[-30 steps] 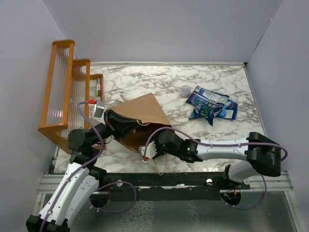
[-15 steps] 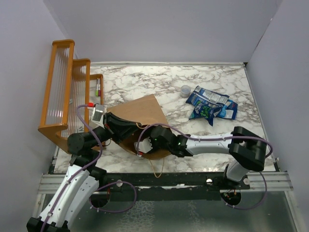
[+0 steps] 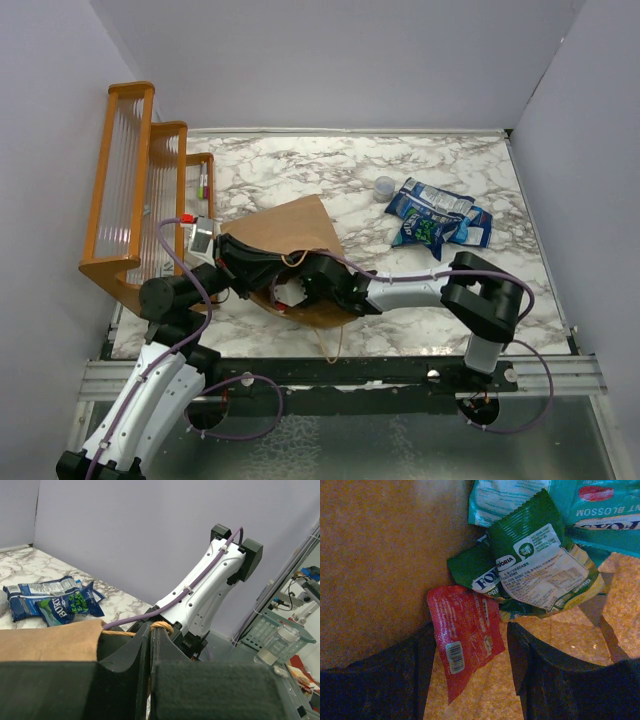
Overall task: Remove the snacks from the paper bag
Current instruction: Take out the snack from the paper bag.
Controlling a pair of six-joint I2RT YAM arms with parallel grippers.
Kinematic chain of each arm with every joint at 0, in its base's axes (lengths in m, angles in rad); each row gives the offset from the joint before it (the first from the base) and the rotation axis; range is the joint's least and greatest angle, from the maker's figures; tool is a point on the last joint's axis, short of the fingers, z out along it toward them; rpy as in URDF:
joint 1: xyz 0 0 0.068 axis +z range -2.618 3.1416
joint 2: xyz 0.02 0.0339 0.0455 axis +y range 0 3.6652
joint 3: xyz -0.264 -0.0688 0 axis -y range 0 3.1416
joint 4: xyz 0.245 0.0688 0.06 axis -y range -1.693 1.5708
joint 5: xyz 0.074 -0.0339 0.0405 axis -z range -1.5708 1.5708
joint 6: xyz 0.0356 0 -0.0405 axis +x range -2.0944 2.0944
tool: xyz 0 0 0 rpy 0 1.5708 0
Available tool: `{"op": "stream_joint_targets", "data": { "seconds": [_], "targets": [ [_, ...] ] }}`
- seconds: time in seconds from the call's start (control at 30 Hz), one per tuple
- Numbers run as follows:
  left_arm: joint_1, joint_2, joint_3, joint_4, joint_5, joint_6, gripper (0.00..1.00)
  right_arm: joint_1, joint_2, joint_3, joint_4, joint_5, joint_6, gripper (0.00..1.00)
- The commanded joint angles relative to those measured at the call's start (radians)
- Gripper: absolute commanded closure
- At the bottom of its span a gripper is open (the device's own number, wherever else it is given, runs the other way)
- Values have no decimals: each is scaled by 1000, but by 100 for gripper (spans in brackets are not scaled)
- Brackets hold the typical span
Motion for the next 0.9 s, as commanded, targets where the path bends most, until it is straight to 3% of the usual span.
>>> {"op": "stream_joint_targets", "data": {
  "seconds": [0.0, 0.2, 0.53, 0.73, 0.87],
  "targets": [
    [-1, -11, -10, 44, 21, -7, 100, -15, 70, 28, 18, 78, 2, 42],
    [-1, -5, -13, 45, 14, -7, 100, -22, 120, 39, 123, 138, -21, 46],
    [-2, -20, 6, -105, -48, 68, 100, -29, 149, 60, 292, 184, -59, 90],
    [-2, -28, 12, -214, -138, 122, 100, -29, 40, 7, 273, 117, 2, 98],
    [-2, -20, 13, -221, -174, 120, 100, -29, -27, -34, 228, 67, 42, 99]
  ]
}}
